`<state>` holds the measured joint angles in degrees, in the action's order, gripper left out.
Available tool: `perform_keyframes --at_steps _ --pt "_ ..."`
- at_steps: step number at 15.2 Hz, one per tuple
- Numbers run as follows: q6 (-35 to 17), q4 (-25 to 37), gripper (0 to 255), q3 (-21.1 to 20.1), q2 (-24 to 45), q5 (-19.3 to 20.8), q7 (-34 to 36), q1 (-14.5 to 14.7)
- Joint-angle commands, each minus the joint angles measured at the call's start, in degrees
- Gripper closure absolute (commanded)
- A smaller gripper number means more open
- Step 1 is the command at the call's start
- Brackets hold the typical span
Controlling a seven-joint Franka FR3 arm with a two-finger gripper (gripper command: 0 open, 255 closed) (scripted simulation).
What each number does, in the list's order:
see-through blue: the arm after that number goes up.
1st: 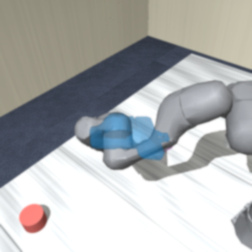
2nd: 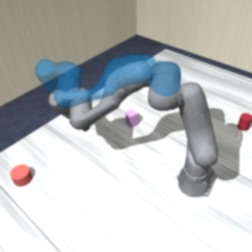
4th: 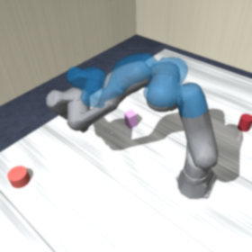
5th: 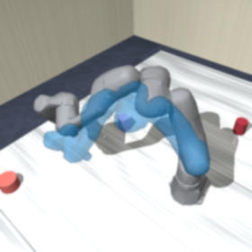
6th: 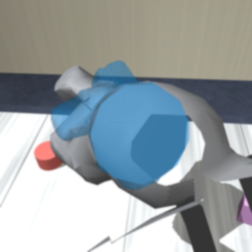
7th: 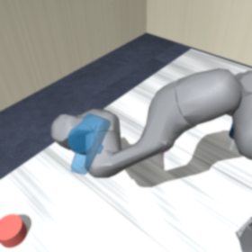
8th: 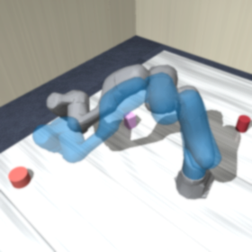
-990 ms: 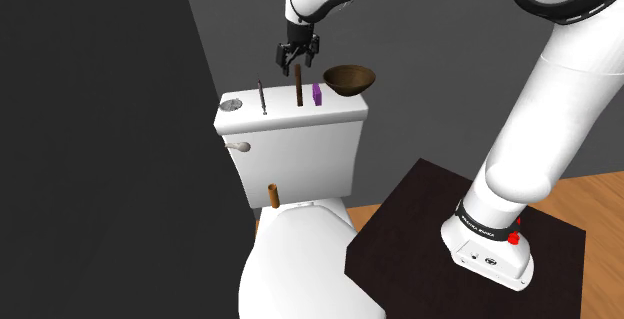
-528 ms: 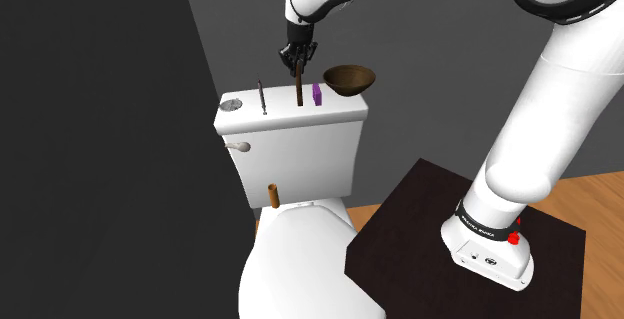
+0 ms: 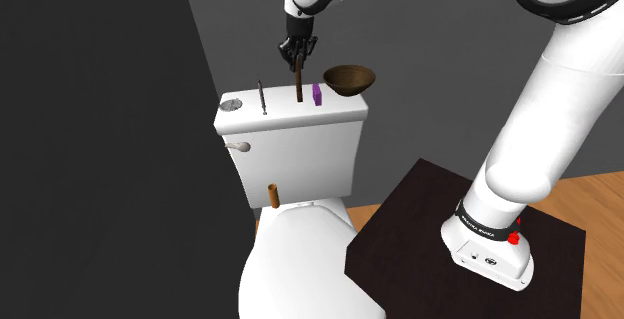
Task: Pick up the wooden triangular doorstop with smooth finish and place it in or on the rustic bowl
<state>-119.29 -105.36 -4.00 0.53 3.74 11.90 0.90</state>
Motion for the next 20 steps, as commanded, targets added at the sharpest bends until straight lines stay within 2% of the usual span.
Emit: perform_keyframes --at_steps 1,20 --pt "1.4 1.4 255 0.0 0.0 -0.1 -0.2 0.0" --pt "16.5 18.3 255 -0.1 1.7 -0.2 -0.9 0.1"
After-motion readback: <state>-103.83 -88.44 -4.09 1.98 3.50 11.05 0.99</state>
